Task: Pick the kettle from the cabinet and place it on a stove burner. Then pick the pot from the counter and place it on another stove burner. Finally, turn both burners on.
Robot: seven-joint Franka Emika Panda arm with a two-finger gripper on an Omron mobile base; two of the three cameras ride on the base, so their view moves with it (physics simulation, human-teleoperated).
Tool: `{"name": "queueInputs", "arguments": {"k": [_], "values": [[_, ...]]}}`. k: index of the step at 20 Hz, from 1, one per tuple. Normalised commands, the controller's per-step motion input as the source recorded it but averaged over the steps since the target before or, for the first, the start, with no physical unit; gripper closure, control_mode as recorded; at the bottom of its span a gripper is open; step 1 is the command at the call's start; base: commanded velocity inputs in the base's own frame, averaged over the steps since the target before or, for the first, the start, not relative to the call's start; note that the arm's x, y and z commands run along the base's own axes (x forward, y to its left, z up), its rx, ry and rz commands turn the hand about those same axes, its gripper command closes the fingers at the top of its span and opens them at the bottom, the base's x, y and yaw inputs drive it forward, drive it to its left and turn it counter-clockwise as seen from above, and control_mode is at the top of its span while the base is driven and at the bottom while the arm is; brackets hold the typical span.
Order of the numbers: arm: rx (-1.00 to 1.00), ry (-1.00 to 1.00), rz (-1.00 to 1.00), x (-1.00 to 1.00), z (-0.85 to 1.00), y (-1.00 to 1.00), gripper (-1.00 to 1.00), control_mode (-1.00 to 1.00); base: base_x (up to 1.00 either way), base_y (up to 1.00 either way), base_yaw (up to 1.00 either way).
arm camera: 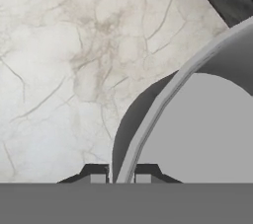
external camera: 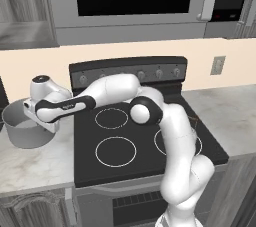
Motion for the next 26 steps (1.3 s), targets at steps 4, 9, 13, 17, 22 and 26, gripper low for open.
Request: {"name": "queueInputs", "arguments": {"k": [4, 9, 13, 17, 22, 26], "values": [[0.00, 0.00, 0.00, -0.01, 0.00, -0.02, 1.00, -1.00, 0.00, 0.00, 0.00], [0.00, 0.00, -0.01, -0.11, 0.23, -0.01, 1.00, -1.00, 0.00, 0.00, 0.00], [-0.02, 0.00, -0.02, -0.08, 0.28, 0.00, 1.00, -1.00, 0.00, 0.00, 0.00], [-0.01, 0.00, -0.01, -0.06, 0.16, -0.10, 1.00, -1.00, 0.00, 0.00, 0.00], [0.00, 0.00, -0.02, -0.14, 0.04, -0.22, 1.00, -1.00, 0.00, 0.00, 0.00], [0.00, 0.00, -0.02, -0.22, 0.07, -0.27, 1.00, -1.00, 0.00, 0.00, 0.00]]}}
